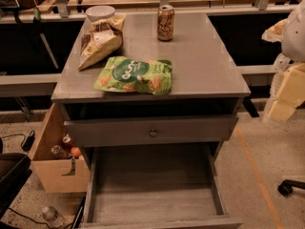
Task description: Place orange can into middle drawer
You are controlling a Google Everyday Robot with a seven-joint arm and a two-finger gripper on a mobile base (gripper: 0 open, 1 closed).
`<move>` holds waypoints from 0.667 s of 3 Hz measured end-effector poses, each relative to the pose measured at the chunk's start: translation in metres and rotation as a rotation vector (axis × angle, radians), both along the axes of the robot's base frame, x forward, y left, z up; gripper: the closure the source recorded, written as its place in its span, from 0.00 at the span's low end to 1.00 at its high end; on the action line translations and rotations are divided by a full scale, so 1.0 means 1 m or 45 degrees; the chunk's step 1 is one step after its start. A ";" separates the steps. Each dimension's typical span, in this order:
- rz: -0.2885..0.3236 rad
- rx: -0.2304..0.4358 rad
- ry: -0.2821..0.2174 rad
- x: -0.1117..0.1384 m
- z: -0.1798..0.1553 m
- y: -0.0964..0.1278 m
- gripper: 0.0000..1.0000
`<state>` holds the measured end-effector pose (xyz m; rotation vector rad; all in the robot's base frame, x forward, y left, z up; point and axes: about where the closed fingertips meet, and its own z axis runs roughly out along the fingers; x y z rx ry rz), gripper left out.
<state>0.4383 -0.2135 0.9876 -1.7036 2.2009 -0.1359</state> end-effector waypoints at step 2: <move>-0.018 0.088 -0.048 0.019 -0.005 0.006 0.00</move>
Offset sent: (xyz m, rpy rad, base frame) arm 0.1075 0.0312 -0.0219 0.3819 -0.1902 -0.0743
